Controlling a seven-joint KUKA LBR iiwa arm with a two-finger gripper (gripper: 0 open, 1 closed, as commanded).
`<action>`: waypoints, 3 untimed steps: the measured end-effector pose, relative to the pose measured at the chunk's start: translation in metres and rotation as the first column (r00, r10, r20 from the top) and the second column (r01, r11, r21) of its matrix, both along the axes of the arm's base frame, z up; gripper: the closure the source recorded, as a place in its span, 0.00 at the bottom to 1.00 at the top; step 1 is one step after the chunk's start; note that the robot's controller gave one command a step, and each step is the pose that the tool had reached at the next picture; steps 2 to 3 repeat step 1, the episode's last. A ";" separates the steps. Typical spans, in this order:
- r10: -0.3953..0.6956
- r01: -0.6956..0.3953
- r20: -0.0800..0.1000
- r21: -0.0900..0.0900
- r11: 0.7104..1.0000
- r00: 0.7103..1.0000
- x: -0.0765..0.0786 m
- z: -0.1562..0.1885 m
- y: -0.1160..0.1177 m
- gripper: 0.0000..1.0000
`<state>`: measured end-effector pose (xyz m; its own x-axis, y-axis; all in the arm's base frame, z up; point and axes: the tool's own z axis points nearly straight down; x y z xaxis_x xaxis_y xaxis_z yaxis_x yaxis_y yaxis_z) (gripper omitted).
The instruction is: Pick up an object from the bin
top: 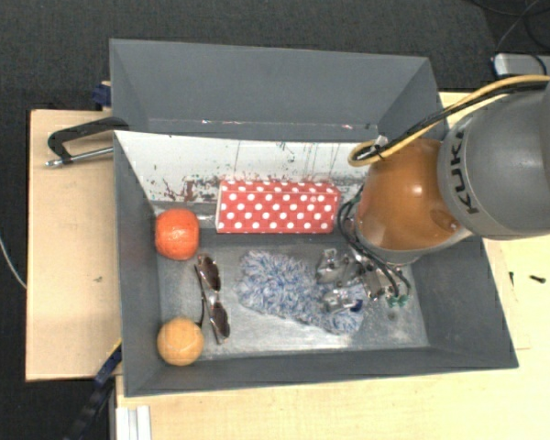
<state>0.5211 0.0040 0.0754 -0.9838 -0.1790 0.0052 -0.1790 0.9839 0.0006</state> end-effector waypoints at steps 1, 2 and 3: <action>0.044 -0.044 0.011 0.001 0.999 0.999 0.006 0.151 0.010 1.00; 0.044 -0.044 0.011 0.001 0.999 0.999 0.006 0.151 0.010 1.00; 0.044 -0.044 0.011 0.001 0.999 0.999 0.006 0.151 0.010 1.00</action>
Offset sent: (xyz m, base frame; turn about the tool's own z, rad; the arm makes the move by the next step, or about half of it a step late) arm 0.0000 0.0000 0.0000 0.0000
